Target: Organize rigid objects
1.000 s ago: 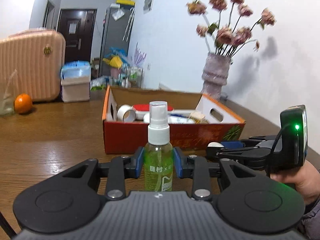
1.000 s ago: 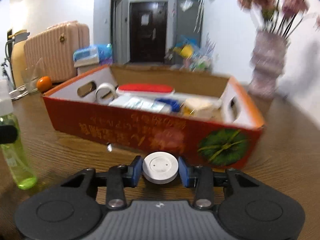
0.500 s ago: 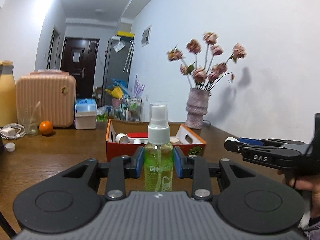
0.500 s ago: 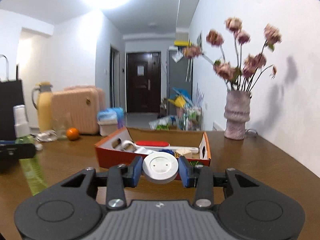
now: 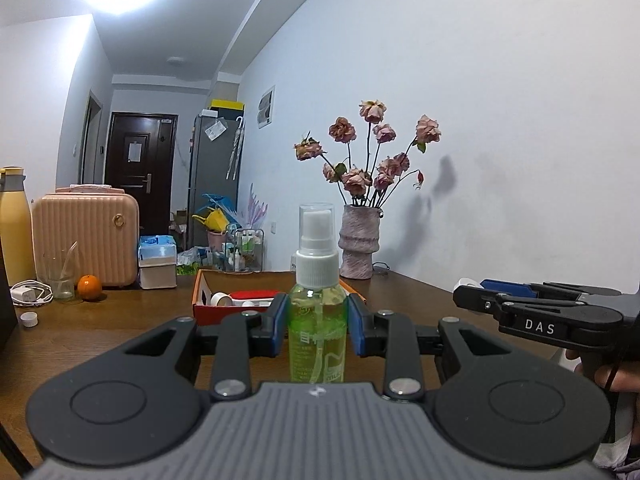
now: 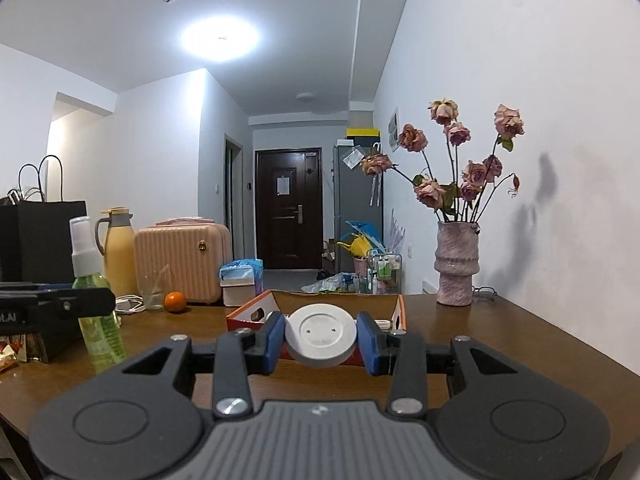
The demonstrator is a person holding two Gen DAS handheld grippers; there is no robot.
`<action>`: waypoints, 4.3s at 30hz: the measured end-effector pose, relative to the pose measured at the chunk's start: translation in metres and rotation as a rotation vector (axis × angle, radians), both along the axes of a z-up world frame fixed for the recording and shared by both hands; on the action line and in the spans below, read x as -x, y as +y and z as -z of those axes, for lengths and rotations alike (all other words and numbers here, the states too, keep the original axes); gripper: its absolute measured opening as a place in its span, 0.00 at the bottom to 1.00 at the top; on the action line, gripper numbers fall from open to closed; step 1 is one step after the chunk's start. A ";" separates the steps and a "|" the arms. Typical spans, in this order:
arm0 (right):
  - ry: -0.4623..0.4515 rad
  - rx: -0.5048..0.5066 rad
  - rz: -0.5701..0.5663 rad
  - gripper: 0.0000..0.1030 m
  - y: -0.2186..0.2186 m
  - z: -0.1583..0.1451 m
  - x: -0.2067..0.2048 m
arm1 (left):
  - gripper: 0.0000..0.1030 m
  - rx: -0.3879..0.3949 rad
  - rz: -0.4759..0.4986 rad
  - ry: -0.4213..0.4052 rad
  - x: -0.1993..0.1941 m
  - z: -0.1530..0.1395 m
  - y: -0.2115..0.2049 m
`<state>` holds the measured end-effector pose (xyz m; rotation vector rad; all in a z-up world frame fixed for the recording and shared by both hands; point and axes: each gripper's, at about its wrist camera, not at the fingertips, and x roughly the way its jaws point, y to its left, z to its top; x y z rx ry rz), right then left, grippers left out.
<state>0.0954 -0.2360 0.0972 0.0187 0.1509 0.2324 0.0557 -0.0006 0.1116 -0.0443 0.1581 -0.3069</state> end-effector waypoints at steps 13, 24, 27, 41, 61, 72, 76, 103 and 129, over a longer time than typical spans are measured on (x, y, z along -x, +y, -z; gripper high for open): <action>0.008 -0.014 0.009 0.37 -0.004 0.005 -0.004 | 0.30 0.003 0.004 0.010 -0.008 0.000 0.003; 0.055 -0.027 0.038 0.37 -0.014 0.014 -0.039 | 0.30 -0.017 -0.001 0.044 -0.046 0.004 0.003; 0.071 -0.026 0.050 0.37 -0.017 0.015 -0.056 | 0.30 -0.023 -0.010 0.064 -0.068 0.006 0.006; 0.156 -0.002 0.054 0.37 -0.018 0.032 -0.184 | 0.30 -0.081 -0.049 0.137 -0.195 0.025 0.015; 0.350 0.109 -0.032 0.37 0.002 0.065 -0.394 | 0.30 -0.302 0.012 0.259 -0.427 0.057 0.000; 0.399 0.244 -0.004 0.39 0.022 0.102 -0.443 | 0.81 -0.305 -0.007 0.425 -0.511 0.096 -0.005; 0.387 0.197 -0.003 0.47 0.012 0.100 -0.443 | 0.82 -0.262 -0.009 0.402 -0.508 0.096 0.000; 0.418 -0.049 -0.066 0.72 -0.018 0.022 -0.396 | 0.96 -0.067 -0.135 0.420 -0.428 0.020 0.042; 0.009 0.104 0.058 0.97 0.004 0.031 -0.227 | 1.00 -0.136 -0.227 0.028 -0.243 0.030 0.011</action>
